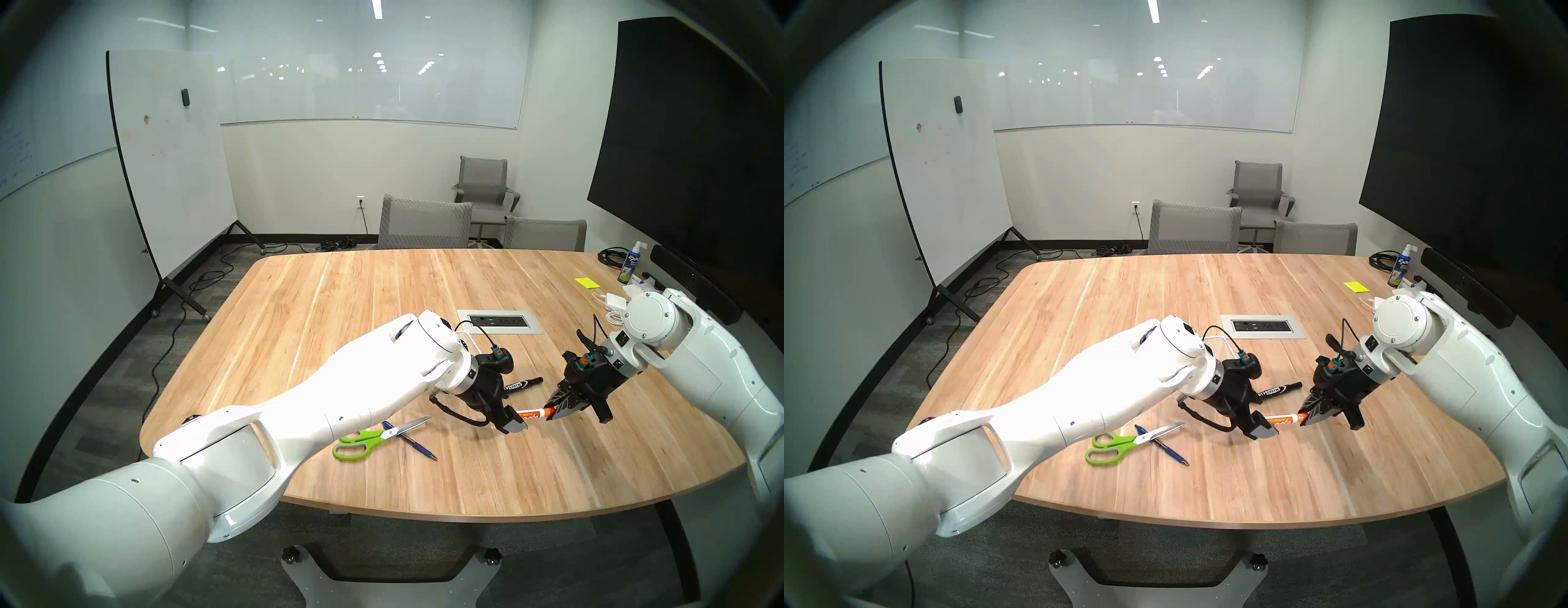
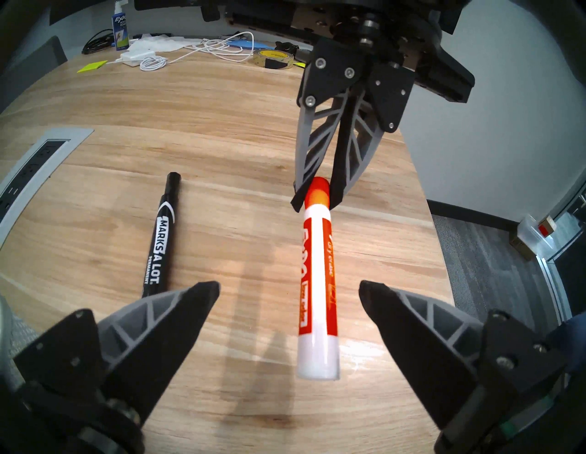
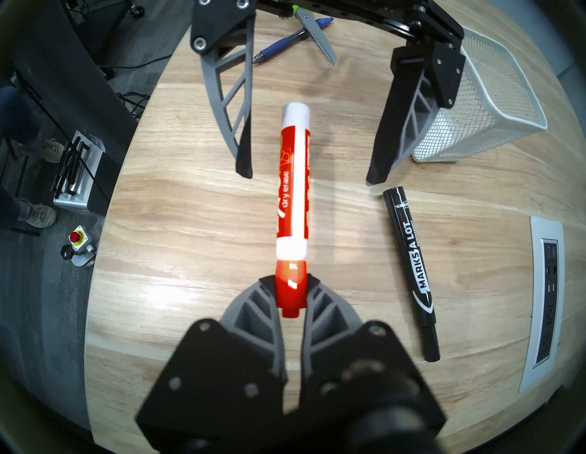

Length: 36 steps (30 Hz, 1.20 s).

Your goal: Place the pen, the marker, and the scissors into the pen holder

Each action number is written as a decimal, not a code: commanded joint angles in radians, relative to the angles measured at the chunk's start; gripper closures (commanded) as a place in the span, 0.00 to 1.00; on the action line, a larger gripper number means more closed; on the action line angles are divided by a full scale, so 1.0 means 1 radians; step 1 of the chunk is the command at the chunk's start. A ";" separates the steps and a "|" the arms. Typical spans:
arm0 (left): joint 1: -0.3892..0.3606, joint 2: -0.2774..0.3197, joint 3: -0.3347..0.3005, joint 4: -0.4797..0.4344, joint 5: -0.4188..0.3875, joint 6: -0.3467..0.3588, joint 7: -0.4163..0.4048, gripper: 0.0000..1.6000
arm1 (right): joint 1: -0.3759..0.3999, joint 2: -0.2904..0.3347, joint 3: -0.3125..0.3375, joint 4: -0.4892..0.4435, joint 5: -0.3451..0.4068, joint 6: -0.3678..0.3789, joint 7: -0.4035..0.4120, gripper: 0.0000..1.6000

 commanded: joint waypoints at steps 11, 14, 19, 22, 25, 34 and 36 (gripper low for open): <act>-0.022 -0.032 0.002 0.012 0.001 -0.014 -0.019 0.36 | 0.010 0.003 0.007 -0.002 0.000 -0.003 0.000 1.00; -0.021 -0.031 0.002 0.011 0.001 -0.014 -0.019 0.40 | 0.010 0.003 0.008 -0.002 0.000 -0.003 0.000 1.00; -0.022 -0.030 0.003 0.011 0.002 -0.016 -0.023 0.55 | 0.010 0.003 0.008 -0.002 0.000 -0.003 0.000 1.00; -0.022 -0.030 0.004 0.012 0.002 -0.017 -0.026 0.56 | 0.010 0.003 0.008 -0.002 0.000 -0.003 0.000 1.00; -0.022 -0.028 0.006 0.009 0.003 -0.020 -0.030 0.61 | 0.010 0.003 0.008 -0.002 0.000 -0.003 0.000 1.00; -0.018 -0.023 0.008 -0.004 0.007 -0.021 -0.027 1.00 | 0.010 0.003 0.008 -0.002 0.000 -0.003 0.000 1.00; -0.015 -0.021 0.007 -0.008 0.008 -0.021 -0.024 1.00 | 0.010 0.003 0.008 -0.002 0.000 -0.003 0.000 1.00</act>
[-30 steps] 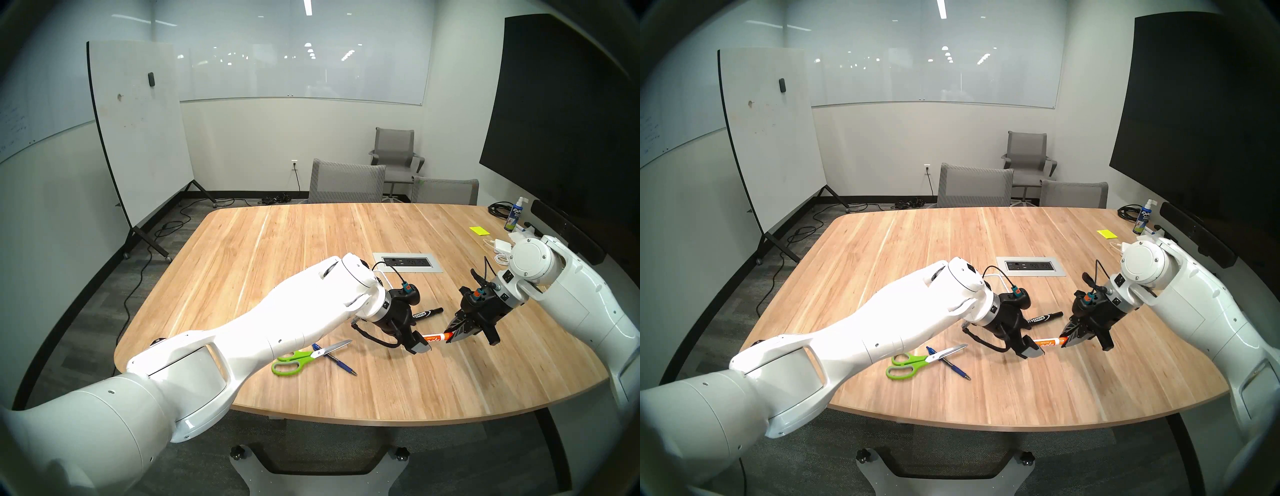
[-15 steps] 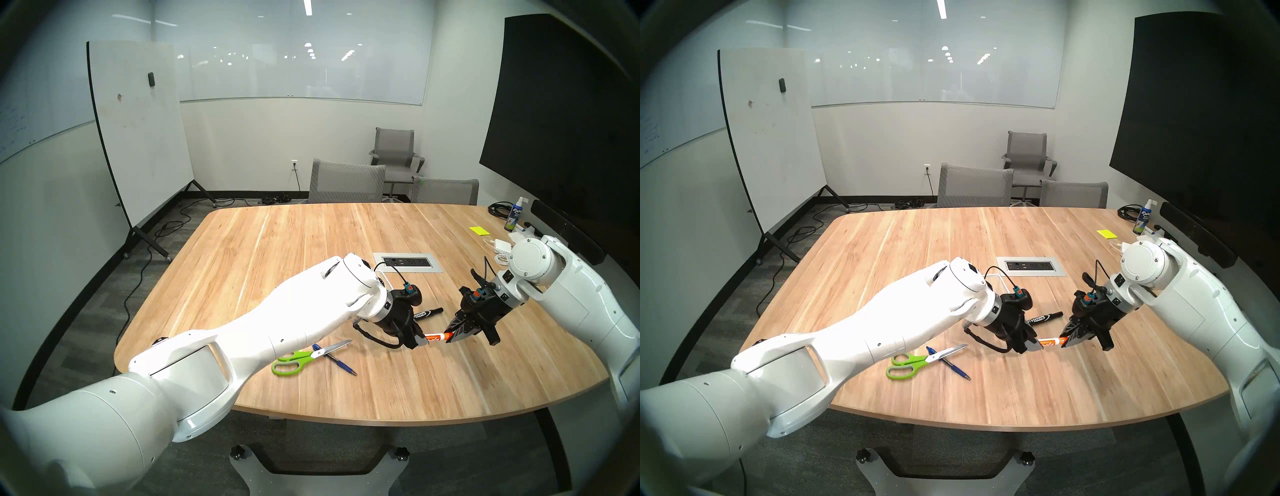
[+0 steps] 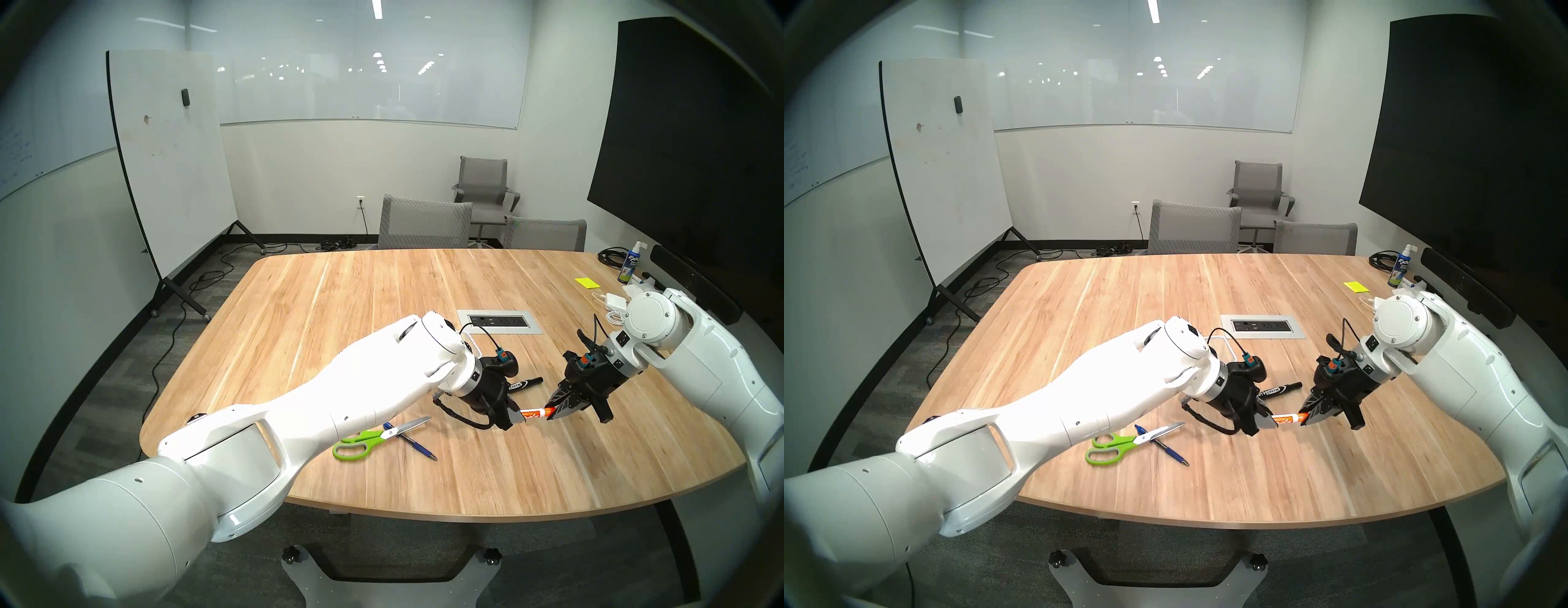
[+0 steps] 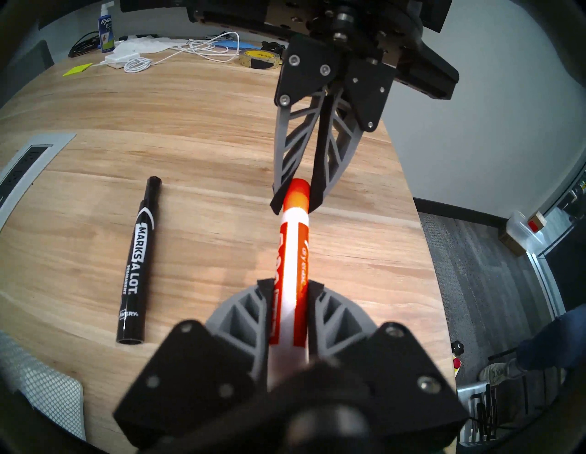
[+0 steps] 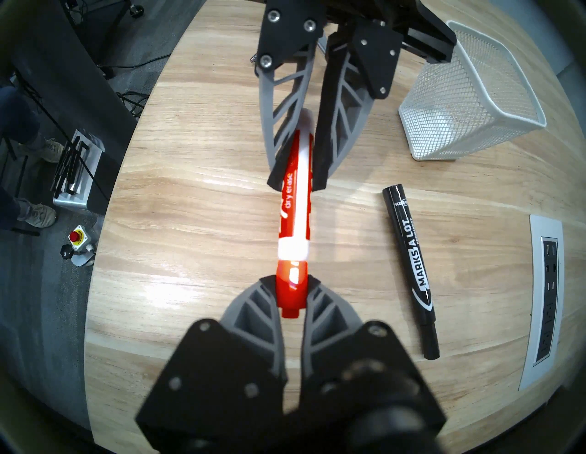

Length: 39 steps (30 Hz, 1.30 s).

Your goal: Place the pen, the marker, and the scissors into the pen holder

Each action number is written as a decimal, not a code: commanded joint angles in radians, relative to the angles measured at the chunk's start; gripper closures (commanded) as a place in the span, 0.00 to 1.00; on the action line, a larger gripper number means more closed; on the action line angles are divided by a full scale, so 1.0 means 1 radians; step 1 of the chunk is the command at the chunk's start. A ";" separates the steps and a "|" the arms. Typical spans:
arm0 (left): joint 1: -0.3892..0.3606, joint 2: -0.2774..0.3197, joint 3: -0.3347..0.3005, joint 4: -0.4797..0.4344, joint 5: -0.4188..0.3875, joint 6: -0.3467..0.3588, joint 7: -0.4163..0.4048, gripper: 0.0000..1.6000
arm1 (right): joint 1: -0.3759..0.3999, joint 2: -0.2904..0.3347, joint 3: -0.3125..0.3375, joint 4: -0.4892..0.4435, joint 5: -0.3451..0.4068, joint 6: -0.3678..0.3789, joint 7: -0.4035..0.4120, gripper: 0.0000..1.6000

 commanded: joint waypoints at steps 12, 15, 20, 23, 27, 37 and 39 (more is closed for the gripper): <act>-0.003 -0.003 -0.006 -0.036 0.007 -0.008 0.023 1.00 | 0.001 -0.011 0.003 0.022 -0.003 -0.020 -0.020 1.00; -0.002 -0.003 -0.006 -0.039 0.006 -0.009 0.025 1.00 | -0.001 -0.016 0.001 0.036 -0.004 -0.026 -0.030 1.00; -0.002 0.000 -0.005 -0.045 0.005 -0.006 0.028 1.00 | -0.002 -0.026 -0.001 0.057 -0.005 -0.025 -0.039 1.00; -0.001 0.001 -0.005 -0.048 0.004 -0.005 0.029 1.00 | 0.001 -0.032 -0.003 0.069 -0.006 -0.023 -0.039 0.00; 0.000 0.003 -0.005 -0.051 0.004 -0.005 0.030 1.00 | 0.011 -0.053 -0.010 0.100 -0.015 -0.027 -0.040 0.00; 0.011 0.025 -0.014 -0.091 0.004 0.008 0.040 1.00 | 0.040 -0.090 0.000 0.151 -0.022 -0.013 -0.032 0.00; 0.018 0.036 -0.019 -0.111 0.003 0.014 0.047 1.00 | 0.045 -0.094 0.003 0.160 -0.020 -0.010 -0.030 0.00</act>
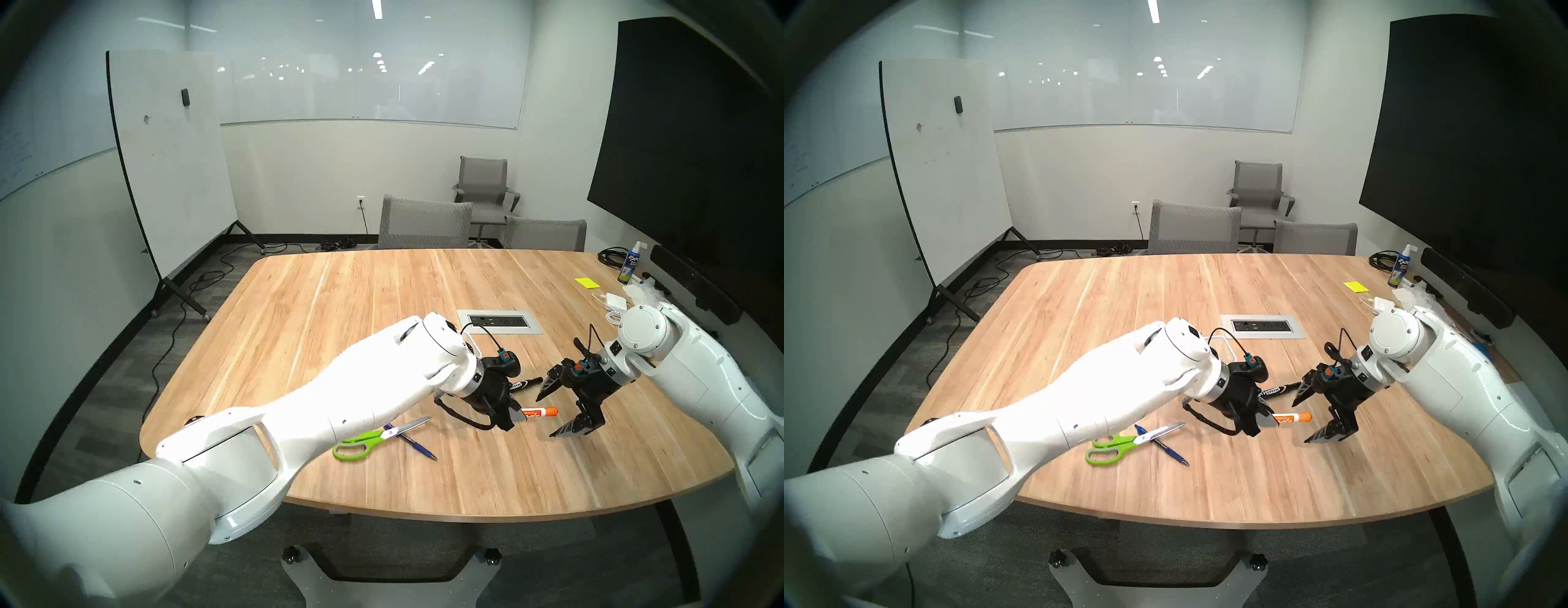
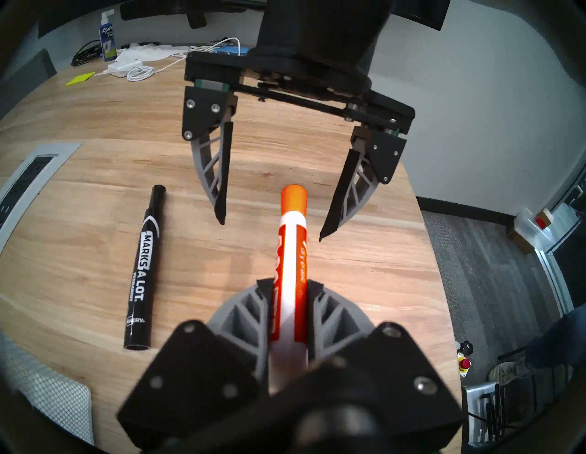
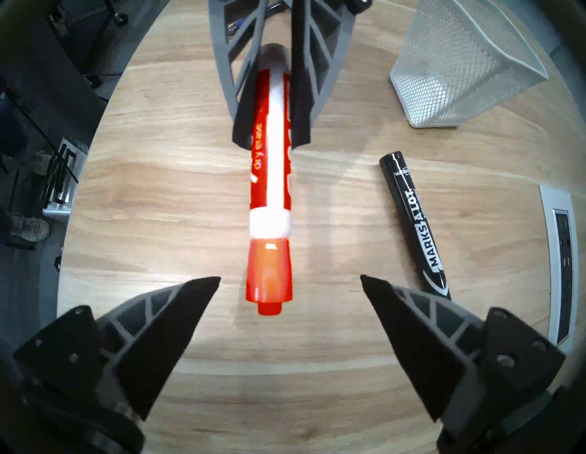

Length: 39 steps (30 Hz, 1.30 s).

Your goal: Place the pen, the marker, and the scissors into the pen holder

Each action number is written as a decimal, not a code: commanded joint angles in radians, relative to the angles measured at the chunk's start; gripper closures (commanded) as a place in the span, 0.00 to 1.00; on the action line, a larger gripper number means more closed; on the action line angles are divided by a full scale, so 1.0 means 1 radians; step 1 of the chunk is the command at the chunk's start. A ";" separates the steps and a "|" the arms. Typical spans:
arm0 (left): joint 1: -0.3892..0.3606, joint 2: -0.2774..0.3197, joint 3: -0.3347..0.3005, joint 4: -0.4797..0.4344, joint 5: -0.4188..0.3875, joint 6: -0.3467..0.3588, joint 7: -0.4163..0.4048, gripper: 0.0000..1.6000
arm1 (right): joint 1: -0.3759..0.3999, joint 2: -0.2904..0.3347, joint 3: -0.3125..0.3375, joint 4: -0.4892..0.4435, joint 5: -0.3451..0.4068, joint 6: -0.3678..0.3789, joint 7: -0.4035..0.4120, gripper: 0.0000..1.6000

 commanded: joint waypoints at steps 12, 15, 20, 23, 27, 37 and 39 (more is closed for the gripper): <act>0.079 0.124 -0.062 -0.240 -0.016 0.046 0.084 1.00 | 0.063 -0.042 0.031 0.052 0.016 0.039 0.025 0.00; 0.099 0.143 -0.077 -0.274 -0.021 0.044 0.099 1.00 | 0.072 -0.047 0.038 0.062 0.019 0.048 0.032 0.00; 0.131 0.170 -0.103 -0.332 -0.030 0.040 0.129 1.00 | 0.087 -0.055 0.046 0.083 0.024 0.057 0.043 0.00; 0.168 0.191 -0.129 -0.394 -0.040 0.027 0.159 1.00 | 0.097 -0.062 0.058 0.103 0.034 0.067 0.055 0.00; 0.208 0.216 -0.161 -0.445 -0.051 0.014 0.198 1.00 | 0.106 -0.068 0.069 0.122 0.044 0.078 0.067 0.11; 0.335 0.295 -0.236 -0.588 -0.068 -0.020 0.310 1.00 | 0.135 -0.082 0.102 0.171 0.077 0.109 0.107 0.77; 0.365 0.311 -0.249 -0.628 -0.067 -0.022 0.342 1.00 | 0.141 -0.085 0.107 0.181 0.080 0.113 0.108 1.00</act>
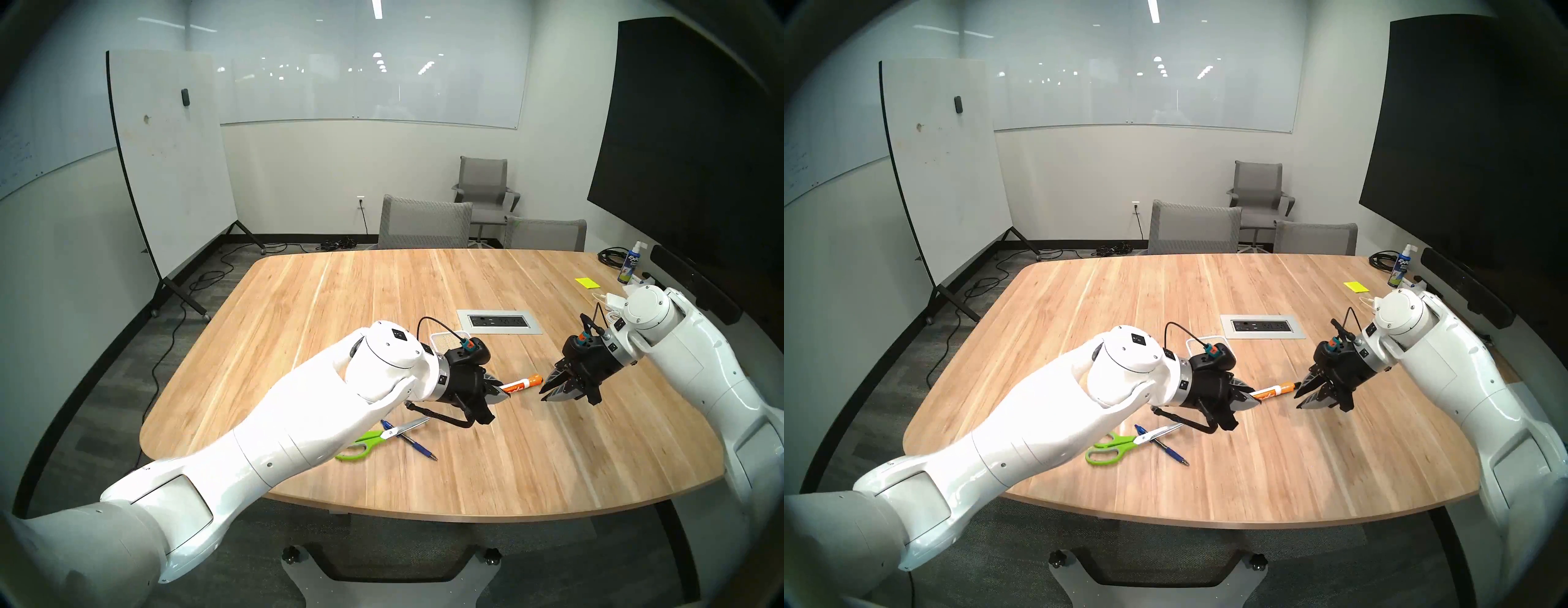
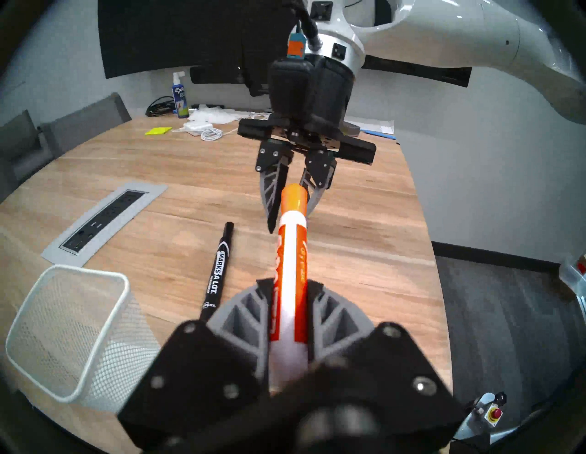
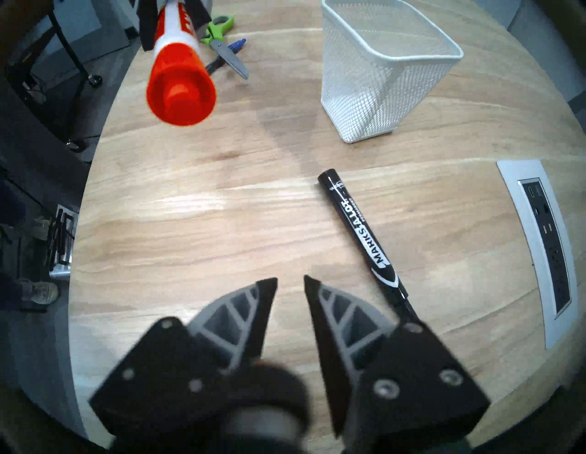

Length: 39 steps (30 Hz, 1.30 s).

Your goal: Place the pen, the marker, and the scissors into the pen holder

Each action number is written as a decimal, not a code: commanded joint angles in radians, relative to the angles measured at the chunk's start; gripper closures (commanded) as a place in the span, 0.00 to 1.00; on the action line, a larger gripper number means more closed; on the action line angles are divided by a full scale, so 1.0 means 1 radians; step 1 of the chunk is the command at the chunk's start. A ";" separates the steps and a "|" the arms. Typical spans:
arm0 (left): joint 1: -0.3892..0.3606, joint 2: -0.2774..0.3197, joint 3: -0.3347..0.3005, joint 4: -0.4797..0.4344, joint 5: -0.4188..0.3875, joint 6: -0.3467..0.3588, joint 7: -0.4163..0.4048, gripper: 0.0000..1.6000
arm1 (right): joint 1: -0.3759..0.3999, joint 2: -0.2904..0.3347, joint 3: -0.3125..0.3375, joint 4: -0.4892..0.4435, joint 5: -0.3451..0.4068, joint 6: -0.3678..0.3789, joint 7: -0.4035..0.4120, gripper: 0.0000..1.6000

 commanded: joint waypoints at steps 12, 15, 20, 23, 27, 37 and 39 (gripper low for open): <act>0.186 0.061 -0.086 -0.208 -0.013 -0.058 0.189 1.00 | 0.053 -0.010 0.047 0.018 0.051 0.042 0.012 1.00; 0.188 0.055 -0.084 -0.209 -0.016 -0.067 0.198 1.00 | 0.046 -0.008 0.055 -0.003 0.066 0.063 0.012 1.00; 0.187 0.051 -0.081 -0.206 -0.016 -0.070 0.204 1.00 | 0.040 -0.007 0.061 -0.022 0.078 0.091 0.012 1.00; 0.186 0.049 -0.080 -0.203 -0.017 -0.073 0.206 1.00 | 0.035 -0.008 0.064 -0.036 0.088 0.113 0.012 1.00; 0.186 0.047 -0.080 -0.201 -0.019 -0.077 0.207 1.00 | 0.028 -0.008 0.069 -0.052 0.098 0.134 0.012 1.00; 0.187 0.044 -0.085 -0.216 -0.027 -0.083 0.223 1.00 | 0.009 -0.001 0.079 -0.099 0.121 0.192 0.012 1.00; 0.188 0.042 -0.086 -0.215 -0.028 -0.086 0.225 1.00 | 0.008 -0.002 0.081 -0.102 0.124 0.198 0.012 1.00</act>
